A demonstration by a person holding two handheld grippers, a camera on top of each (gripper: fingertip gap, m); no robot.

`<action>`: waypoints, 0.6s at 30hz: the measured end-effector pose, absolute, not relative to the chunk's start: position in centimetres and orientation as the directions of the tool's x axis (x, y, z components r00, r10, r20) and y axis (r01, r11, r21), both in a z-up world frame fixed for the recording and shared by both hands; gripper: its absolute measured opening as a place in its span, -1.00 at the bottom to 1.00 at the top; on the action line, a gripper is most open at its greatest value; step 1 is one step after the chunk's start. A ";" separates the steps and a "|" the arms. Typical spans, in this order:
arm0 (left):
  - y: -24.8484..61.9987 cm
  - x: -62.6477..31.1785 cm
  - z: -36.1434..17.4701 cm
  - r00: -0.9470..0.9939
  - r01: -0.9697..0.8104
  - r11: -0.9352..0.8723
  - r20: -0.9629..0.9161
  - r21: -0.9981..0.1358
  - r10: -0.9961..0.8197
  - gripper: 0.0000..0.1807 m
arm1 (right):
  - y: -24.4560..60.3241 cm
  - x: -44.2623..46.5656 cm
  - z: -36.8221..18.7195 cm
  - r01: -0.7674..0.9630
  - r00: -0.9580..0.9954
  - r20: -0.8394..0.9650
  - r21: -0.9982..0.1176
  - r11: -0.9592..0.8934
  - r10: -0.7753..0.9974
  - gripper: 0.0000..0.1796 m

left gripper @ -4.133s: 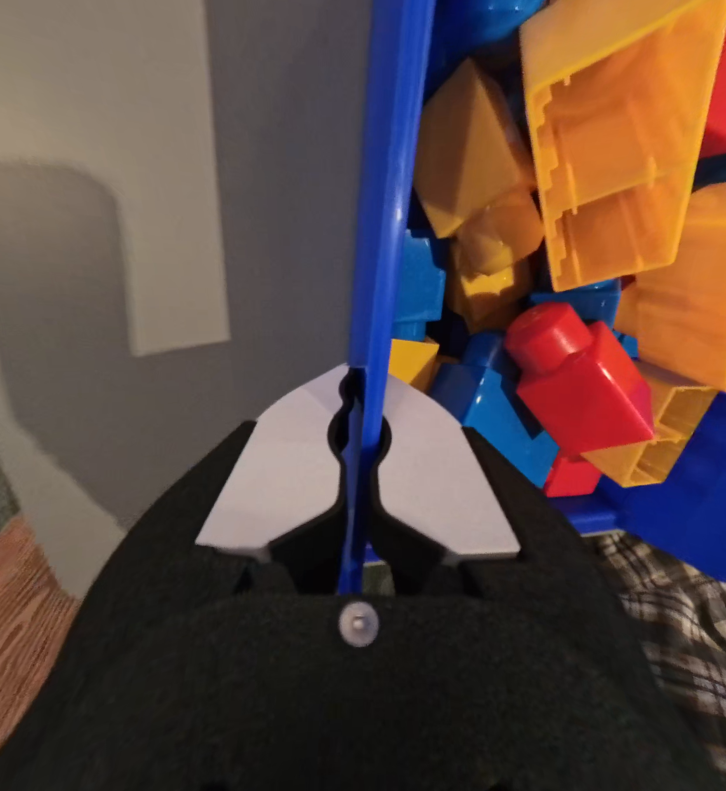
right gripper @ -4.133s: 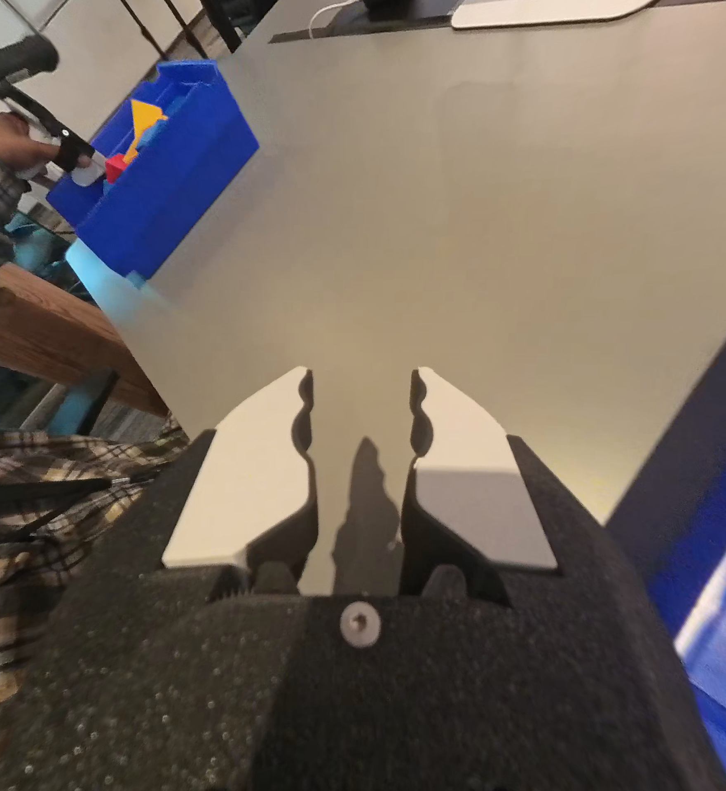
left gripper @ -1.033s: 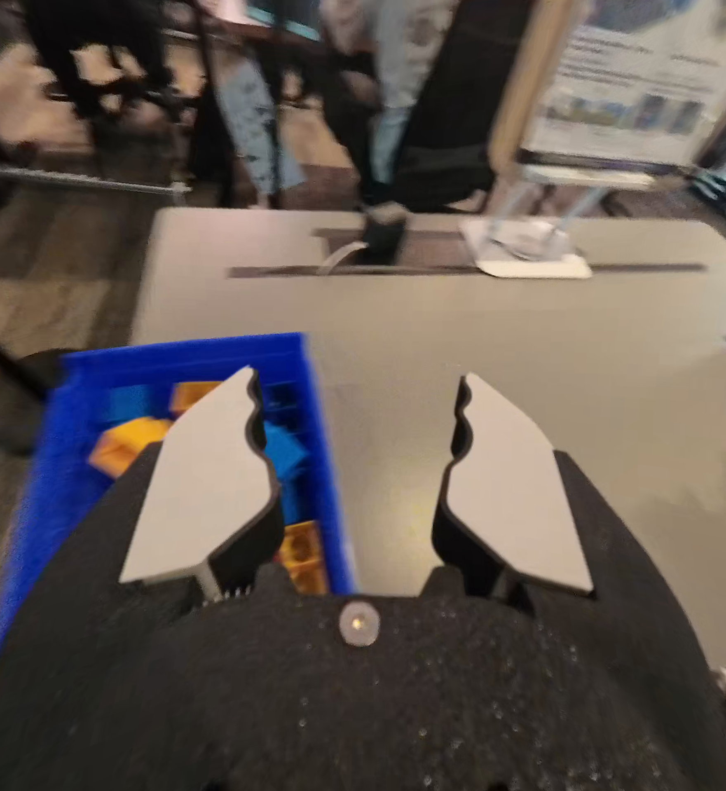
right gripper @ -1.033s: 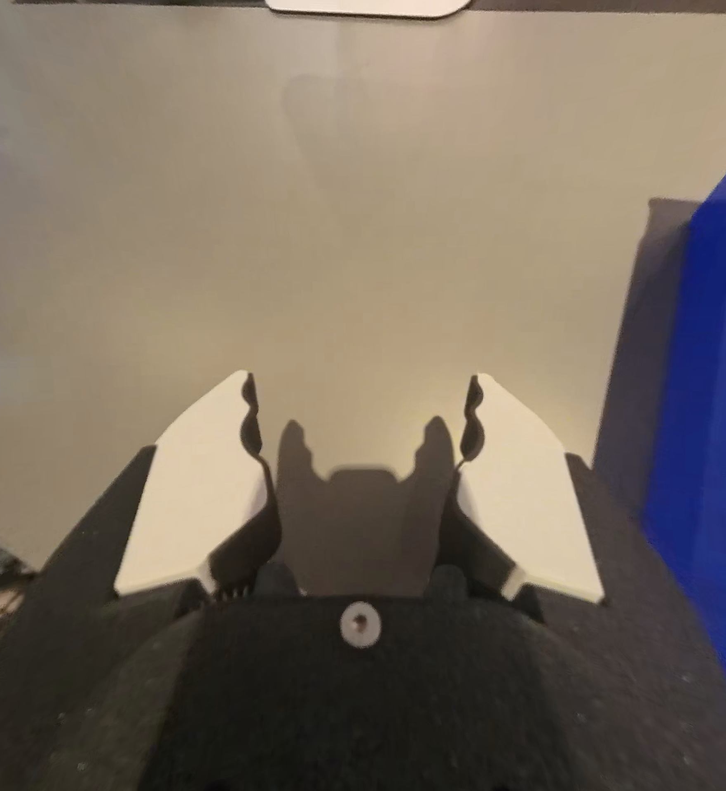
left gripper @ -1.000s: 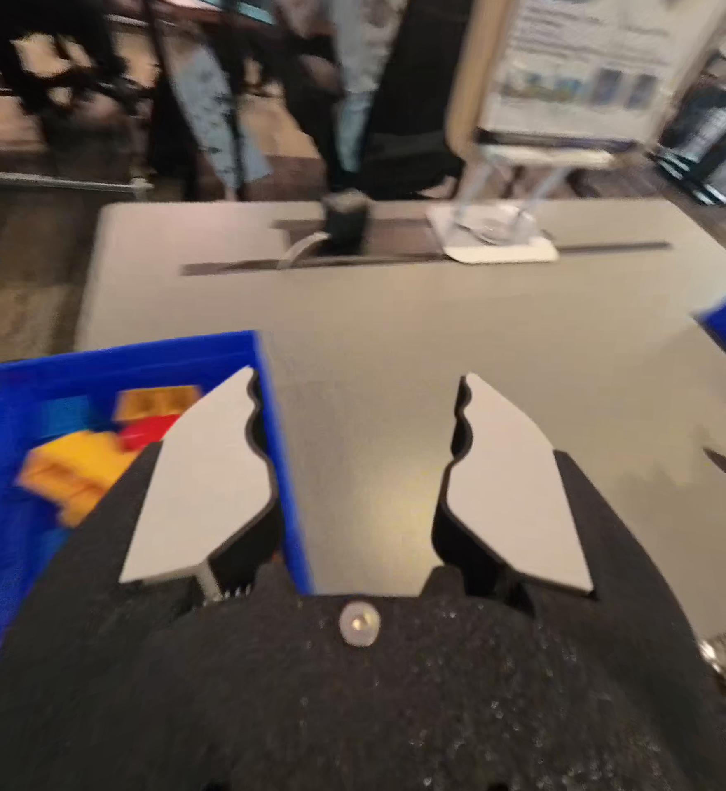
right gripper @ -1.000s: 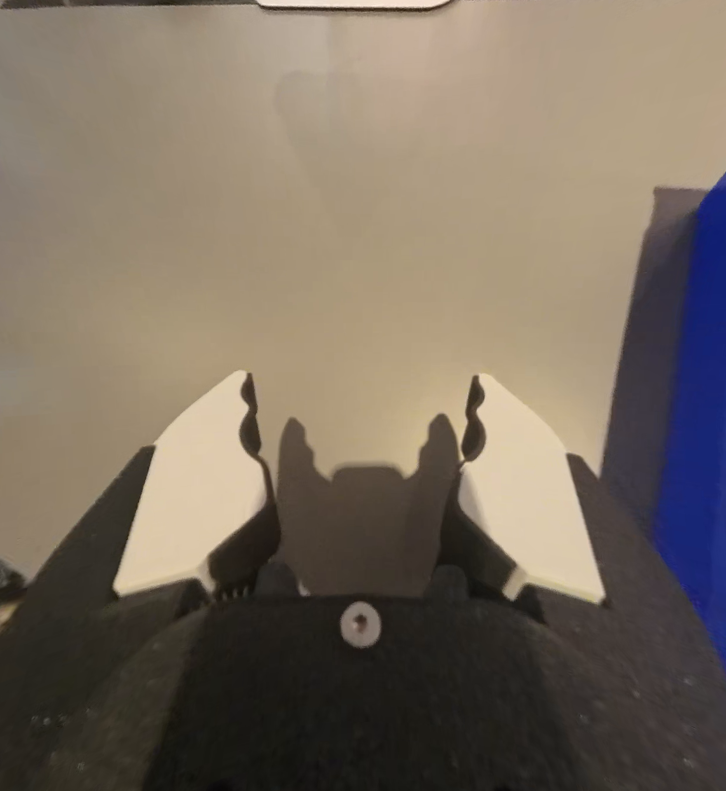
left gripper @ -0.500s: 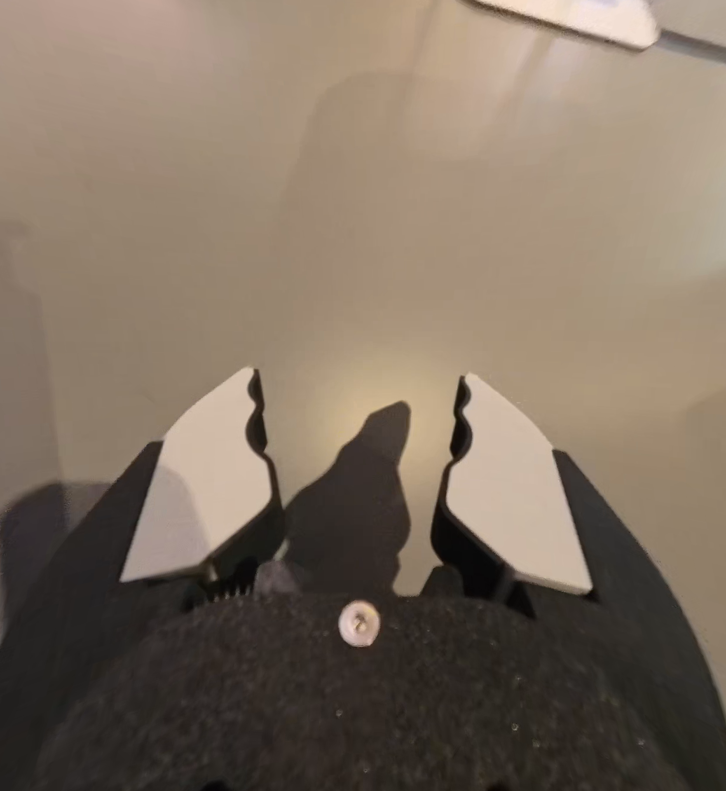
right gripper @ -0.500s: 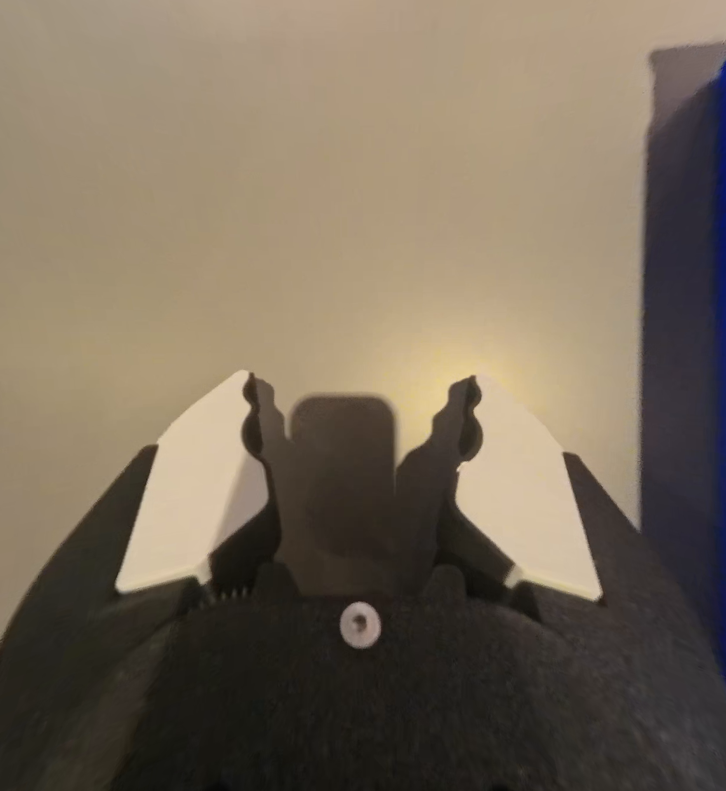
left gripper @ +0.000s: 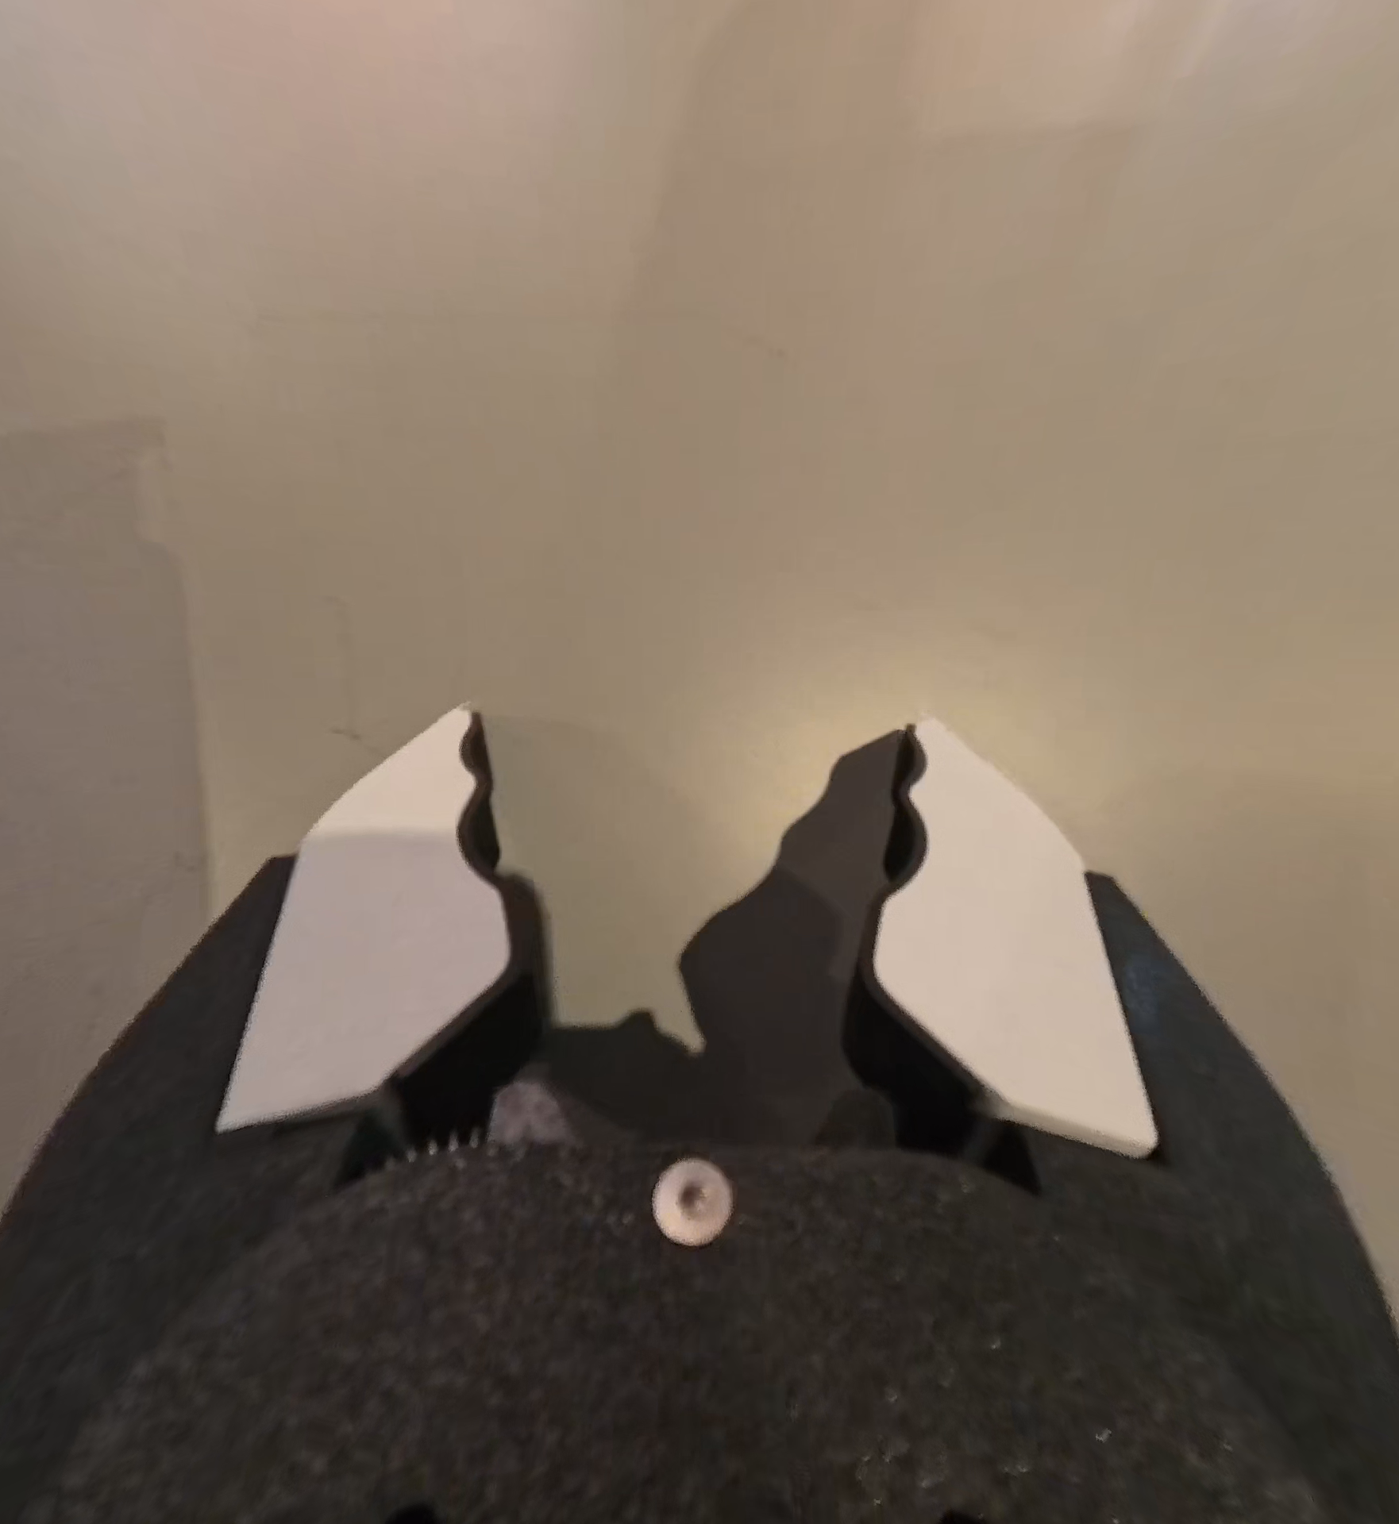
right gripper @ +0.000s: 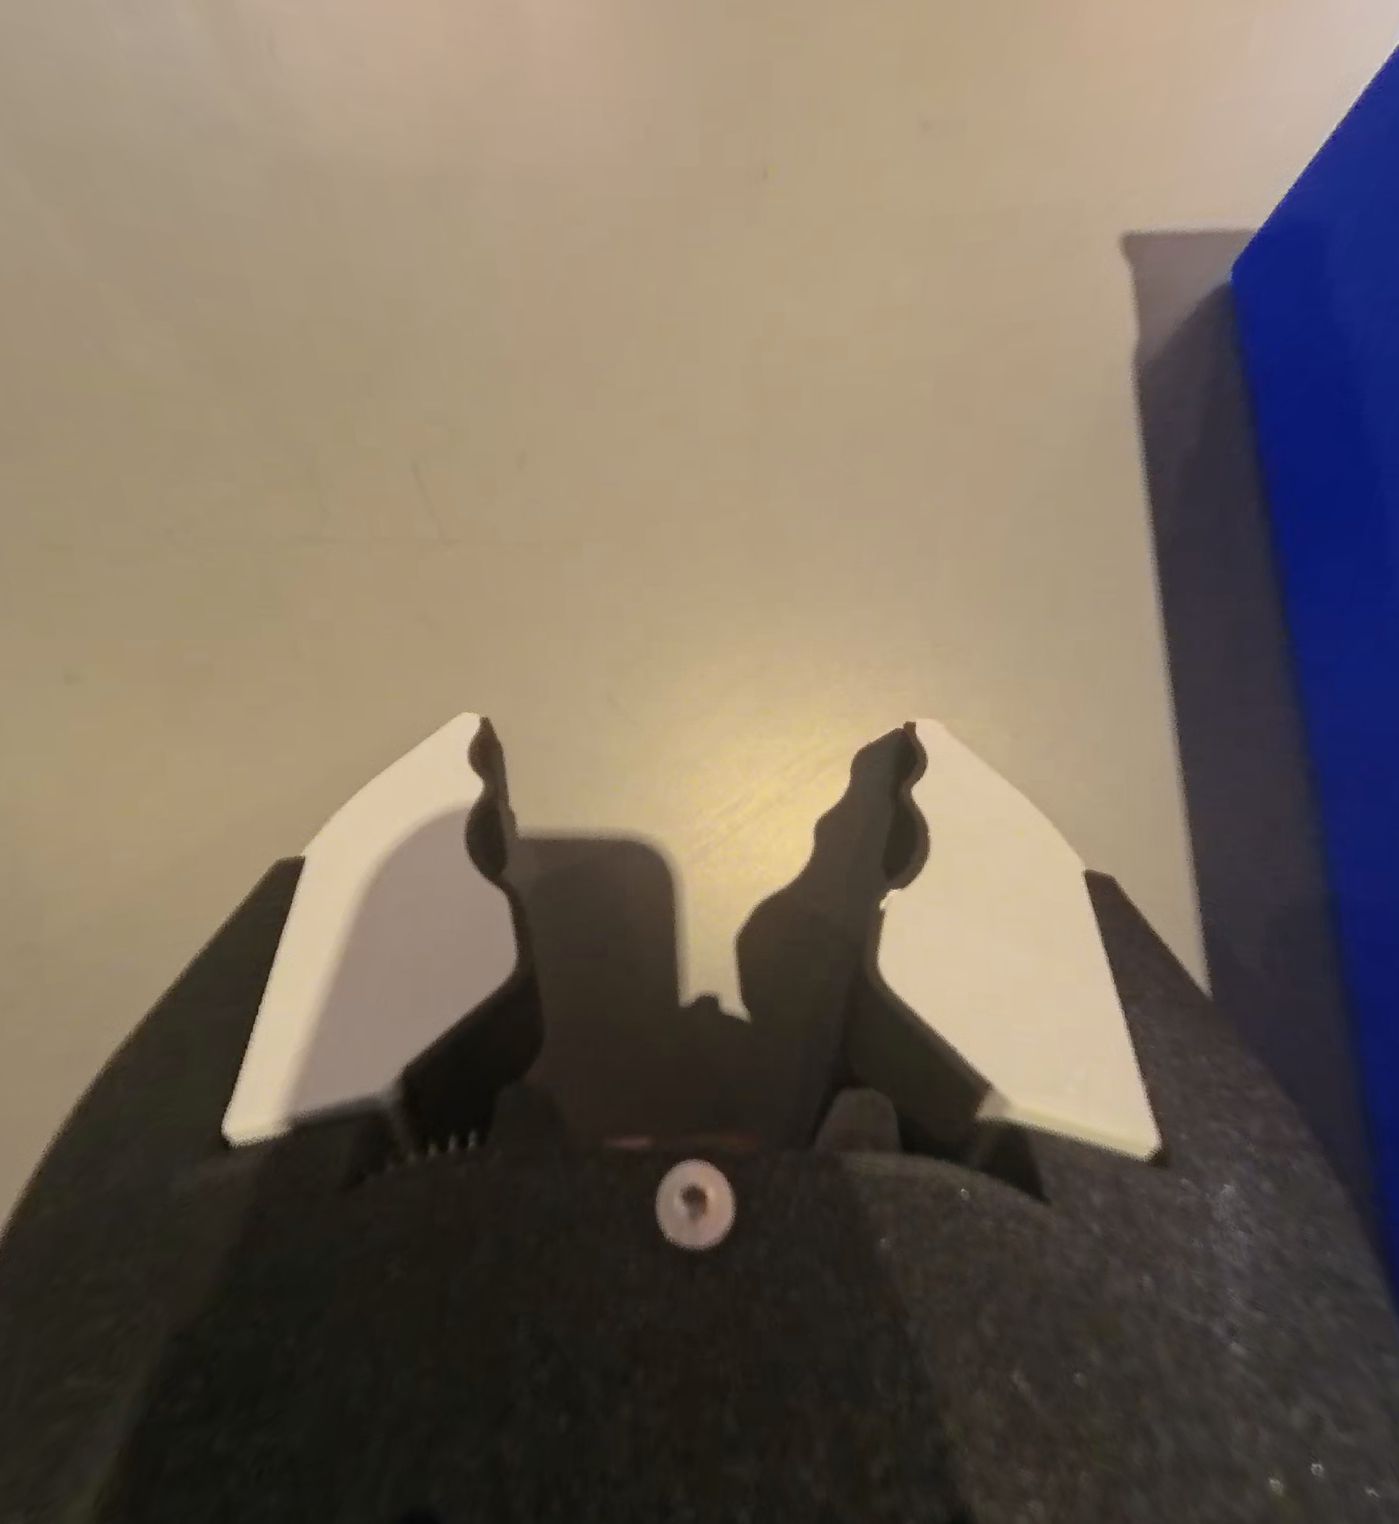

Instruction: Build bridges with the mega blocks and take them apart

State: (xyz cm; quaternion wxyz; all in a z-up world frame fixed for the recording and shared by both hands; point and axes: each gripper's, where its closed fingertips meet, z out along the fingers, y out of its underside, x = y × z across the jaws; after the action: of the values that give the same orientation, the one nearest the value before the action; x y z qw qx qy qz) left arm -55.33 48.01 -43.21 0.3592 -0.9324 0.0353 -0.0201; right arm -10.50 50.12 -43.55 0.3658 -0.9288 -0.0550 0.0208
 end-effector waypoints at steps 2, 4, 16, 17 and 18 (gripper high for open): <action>47.8 -55.2 -43.2 0.997 -0.051 -0.741 0.013 -0.670 -0.081 0.06 | 50.1 -10.5 -43.6 0.087 0.993 0.001 -0.682 -0.726 0.117 0.01; 47.8 -55.2 -43.2 0.997 -0.050 -0.741 0.013 -0.670 -0.079 0.06 | 50.1 -10.5 -43.6 0.087 0.993 0.002 -0.682 -0.726 0.117 0.01; 47.3 -55.3 -43.6 0.999 -0.023 -0.758 0.008 -0.652 -0.038 0.32 | 50.1 -10.5 -43.6 0.086 0.993 0.002 -0.681 -0.727 0.116 0.01; 47.3 -55.3 -43.6 0.999 -0.021 -0.759 0.008 -0.651 -0.035 0.32 | 50.1 -10.5 -43.6 0.086 0.993 0.002 -0.681 -0.727 0.116 0.01; 47.3 -55.4 -43.7 1.000 -0.017 -0.761 0.008 -0.649 -0.029 0.34 | 50.1 -10.5 -43.6 0.086 0.993 0.002 -0.681 -0.727 0.116 0.01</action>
State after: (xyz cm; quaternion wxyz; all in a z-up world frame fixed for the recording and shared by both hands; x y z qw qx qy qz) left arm -55.39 47.32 -43.65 0.3458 -0.9382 0.0125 -0.0087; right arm -10.49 50.13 -43.56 0.3656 -0.9289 -0.0546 0.0204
